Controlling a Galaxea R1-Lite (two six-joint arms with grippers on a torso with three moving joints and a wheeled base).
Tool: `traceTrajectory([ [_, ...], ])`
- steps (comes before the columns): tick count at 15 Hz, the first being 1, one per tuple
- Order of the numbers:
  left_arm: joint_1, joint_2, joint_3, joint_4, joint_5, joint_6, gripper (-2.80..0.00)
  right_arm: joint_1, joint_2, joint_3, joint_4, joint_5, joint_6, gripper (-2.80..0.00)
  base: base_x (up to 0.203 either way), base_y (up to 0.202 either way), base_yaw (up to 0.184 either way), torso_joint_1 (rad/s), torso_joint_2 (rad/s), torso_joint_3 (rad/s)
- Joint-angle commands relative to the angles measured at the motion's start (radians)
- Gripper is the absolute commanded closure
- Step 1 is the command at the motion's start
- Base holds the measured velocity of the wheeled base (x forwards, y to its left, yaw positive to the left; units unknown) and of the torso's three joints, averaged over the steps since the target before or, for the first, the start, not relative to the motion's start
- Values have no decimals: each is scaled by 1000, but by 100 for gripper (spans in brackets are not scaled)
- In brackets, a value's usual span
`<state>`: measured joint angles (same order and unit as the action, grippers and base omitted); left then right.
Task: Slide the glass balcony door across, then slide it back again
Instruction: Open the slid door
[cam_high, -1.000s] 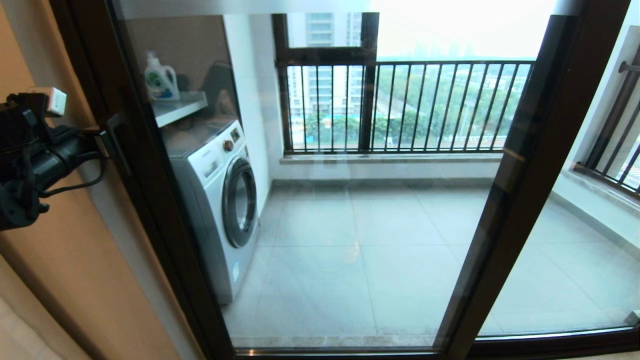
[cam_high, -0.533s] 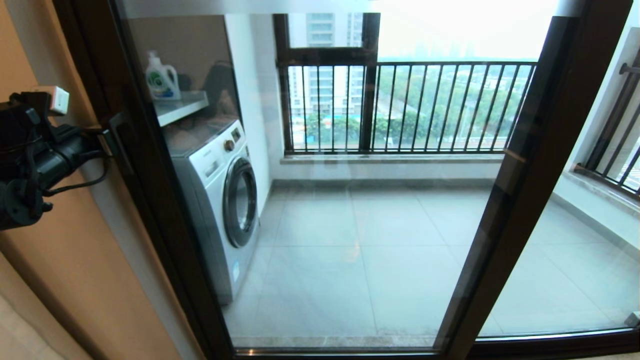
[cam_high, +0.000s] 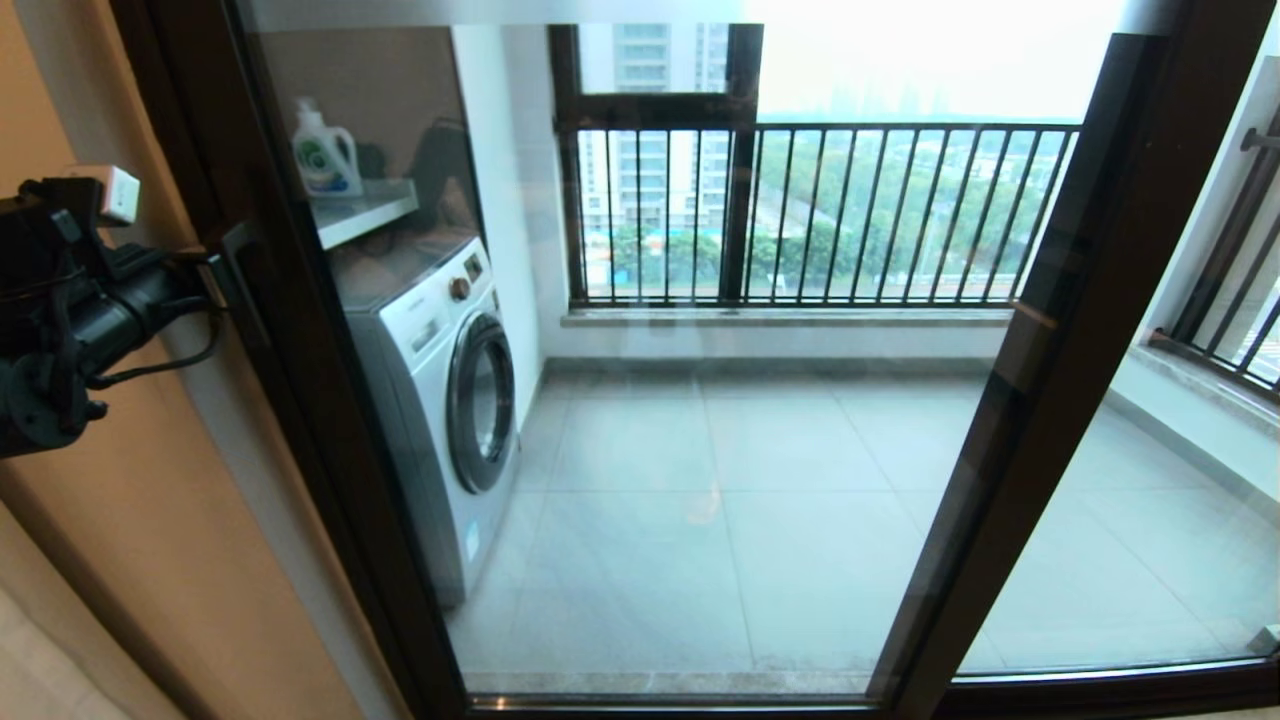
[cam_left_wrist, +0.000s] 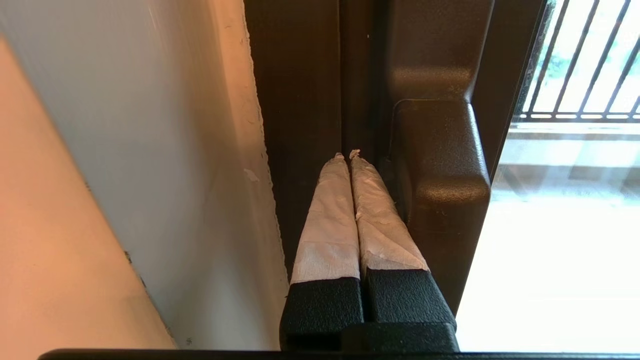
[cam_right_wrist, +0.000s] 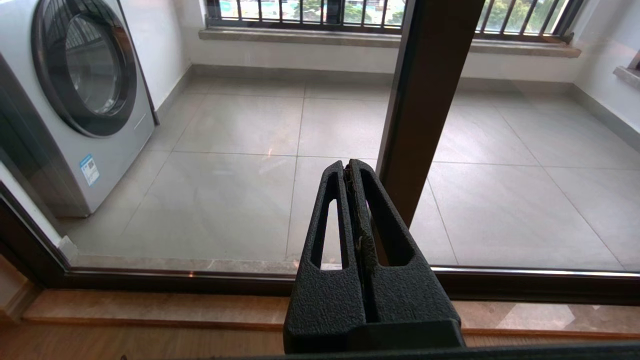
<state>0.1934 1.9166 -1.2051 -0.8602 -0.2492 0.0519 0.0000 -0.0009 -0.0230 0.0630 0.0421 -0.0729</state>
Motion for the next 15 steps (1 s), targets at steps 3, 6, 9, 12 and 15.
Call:
traceTrajectory([
  [3, -32, -13, 13, -11, -7, 0, 0, 0, 1, 1, 1, 1, -1, 0, 0, 0, 0, 0, 0, 0],
  [6, -41, -14, 24, -11, -7, 0, 0, 0, 1, 0, 1, 1, -1, 0, 0, 0, 0, 0, 0, 0],
  [9, -48, -15, 34, -11, -7, 0, 0, 0, 1, 0, 0, 1, -1, 0, 0, 0, 0, 0, 0, 0],
  [12, -61, -22, 55, -13, -7, 2, 0, 0, 1, 1, 1, 1, -1, 0, 0, 0, 0, 0, 0, 0],
  [15, -65, -22, 53, -12, -7, 3, 0, 0, 1, 0, 0, 1, -1, 0, 0, 0, 0, 0, 0, 0],
])
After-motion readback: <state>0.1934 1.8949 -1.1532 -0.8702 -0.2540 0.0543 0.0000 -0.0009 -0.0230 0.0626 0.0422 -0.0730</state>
